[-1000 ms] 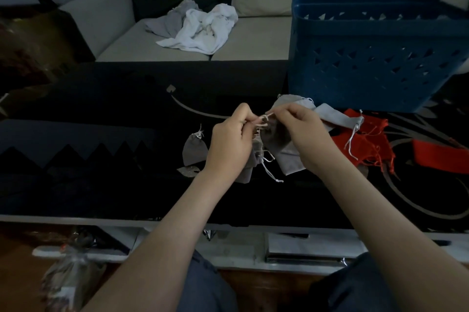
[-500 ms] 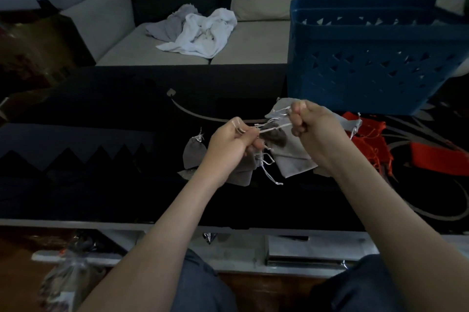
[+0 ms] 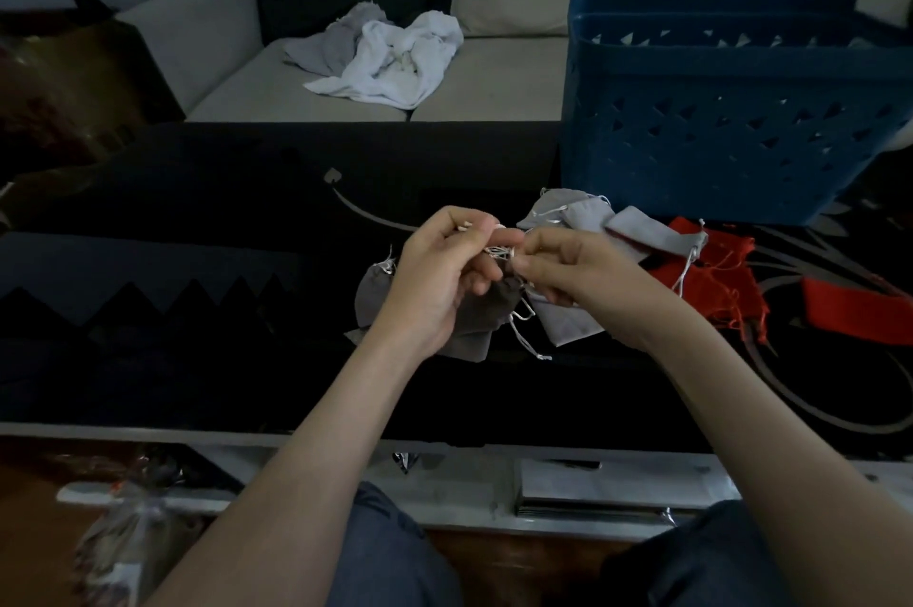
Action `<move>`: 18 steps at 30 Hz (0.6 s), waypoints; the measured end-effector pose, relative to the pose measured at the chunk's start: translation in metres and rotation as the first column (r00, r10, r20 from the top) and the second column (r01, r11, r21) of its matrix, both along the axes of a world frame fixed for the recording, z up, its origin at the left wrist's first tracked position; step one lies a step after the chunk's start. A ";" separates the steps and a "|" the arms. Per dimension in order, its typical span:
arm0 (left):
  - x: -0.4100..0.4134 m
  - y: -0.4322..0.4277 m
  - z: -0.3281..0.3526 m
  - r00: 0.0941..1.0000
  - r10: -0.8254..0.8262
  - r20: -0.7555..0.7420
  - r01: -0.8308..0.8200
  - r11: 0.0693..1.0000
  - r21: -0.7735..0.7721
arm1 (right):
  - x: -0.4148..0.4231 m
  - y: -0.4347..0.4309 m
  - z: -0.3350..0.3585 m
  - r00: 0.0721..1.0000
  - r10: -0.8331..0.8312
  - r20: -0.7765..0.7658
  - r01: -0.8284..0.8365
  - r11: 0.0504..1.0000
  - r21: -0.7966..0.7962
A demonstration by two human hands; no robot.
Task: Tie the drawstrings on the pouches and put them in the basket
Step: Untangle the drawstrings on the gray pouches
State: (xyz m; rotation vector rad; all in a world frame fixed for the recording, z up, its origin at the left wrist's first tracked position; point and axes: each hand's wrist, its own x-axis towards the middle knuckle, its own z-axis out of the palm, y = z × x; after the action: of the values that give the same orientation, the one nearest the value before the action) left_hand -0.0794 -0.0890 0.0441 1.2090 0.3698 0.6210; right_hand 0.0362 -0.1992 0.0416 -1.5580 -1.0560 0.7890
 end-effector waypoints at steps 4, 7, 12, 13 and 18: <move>-0.003 0.002 -0.004 0.999 -0.047 -0.015 0.048 0.989 0.143 | 0.001 0.000 0.001 0.995 0.060 -0.082 -0.057 0.998 0.035; -0.006 0.005 -0.006 0.999 -0.030 -0.035 0.040 0.950 0.311 | 0.001 0.001 0.004 0.985 0.079 -0.151 -0.069 0.995 0.068; -0.003 0.001 -0.008 1.000 0.009 -0.024 0.003 0.883 0.469 | 0.001 0.001 0.004 0.981 0.066 -0.182 -0.047 0.993 0.107; -0.002 0.000 -0.008 1.000 0.026 -0.016 -0.015 0.883 0.470 | 0.000 0.001 0.004 0.982 0.061 -0.177 -0.041 0.993 0.115; 0.002 -0.001 -0.011 0.991 0.129 -0.041 -0.094 0.871 0.482 | -0.002 0.001 0.005 0.994 -0.006 -0.112 0.022 0.990 0.140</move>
State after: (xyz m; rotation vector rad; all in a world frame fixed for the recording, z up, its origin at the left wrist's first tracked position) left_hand -0.0779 -0.0903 0.0329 1.6995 0.3590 0.8002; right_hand 0.0338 -0.1982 0.0465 -1.3846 -0.9965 0.7662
